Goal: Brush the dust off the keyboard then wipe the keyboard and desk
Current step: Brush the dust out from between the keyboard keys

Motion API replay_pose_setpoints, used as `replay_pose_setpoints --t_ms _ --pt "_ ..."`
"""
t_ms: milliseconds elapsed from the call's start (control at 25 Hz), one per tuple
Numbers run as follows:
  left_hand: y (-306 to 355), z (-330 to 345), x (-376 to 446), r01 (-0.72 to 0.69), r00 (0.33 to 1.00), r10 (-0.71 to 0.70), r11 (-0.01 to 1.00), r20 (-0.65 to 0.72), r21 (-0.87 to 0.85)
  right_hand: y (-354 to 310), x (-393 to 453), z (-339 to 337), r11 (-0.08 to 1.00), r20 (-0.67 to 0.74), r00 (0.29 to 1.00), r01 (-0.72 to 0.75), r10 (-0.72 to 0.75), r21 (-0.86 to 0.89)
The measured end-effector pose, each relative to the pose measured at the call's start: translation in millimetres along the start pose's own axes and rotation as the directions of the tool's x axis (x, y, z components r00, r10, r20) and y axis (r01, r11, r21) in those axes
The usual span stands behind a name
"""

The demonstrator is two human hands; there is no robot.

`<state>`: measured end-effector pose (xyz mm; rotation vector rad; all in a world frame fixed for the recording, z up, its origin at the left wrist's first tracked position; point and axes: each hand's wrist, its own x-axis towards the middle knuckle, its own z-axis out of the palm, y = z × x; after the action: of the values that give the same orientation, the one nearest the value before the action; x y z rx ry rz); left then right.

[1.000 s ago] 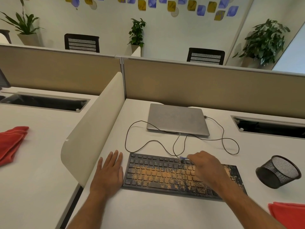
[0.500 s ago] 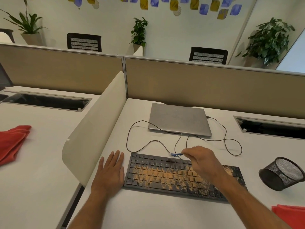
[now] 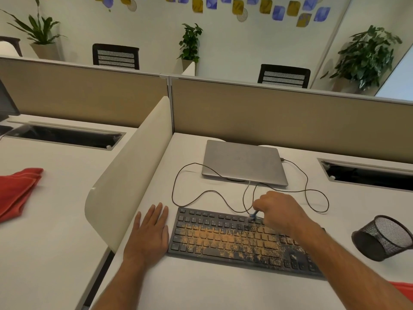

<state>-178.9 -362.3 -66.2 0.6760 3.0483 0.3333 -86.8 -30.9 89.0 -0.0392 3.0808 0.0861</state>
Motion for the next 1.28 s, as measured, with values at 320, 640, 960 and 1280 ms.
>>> replay_pose_setpoints --t_ms 320,640,960,1280 --pt "-1 1 1 0.007 1.0 -0.007 1.0 0.009 -0.006 -22 -2 14 0.931 -0.142 0.987 0.116 -0.071 0.347" --pt "1 -1 1 0.0 1.0 0.0 1.0 0.008 0.004 -2 -16 8 0.999 0.001 1.0 -0.006 0.006 0.046" --pt "0 1 1 0.0 1.0 0.0 1.0 -0.019 0.006 8 -20 18 0.976 -0.079 0.996 0.047 -0.031 0.212" --pt "0 2 1 0.004 1.0 -0.004 1.0 -0.021 0.01 21 -23 18 0.994 -0.141 0.99 0.004 0.012 0.112"
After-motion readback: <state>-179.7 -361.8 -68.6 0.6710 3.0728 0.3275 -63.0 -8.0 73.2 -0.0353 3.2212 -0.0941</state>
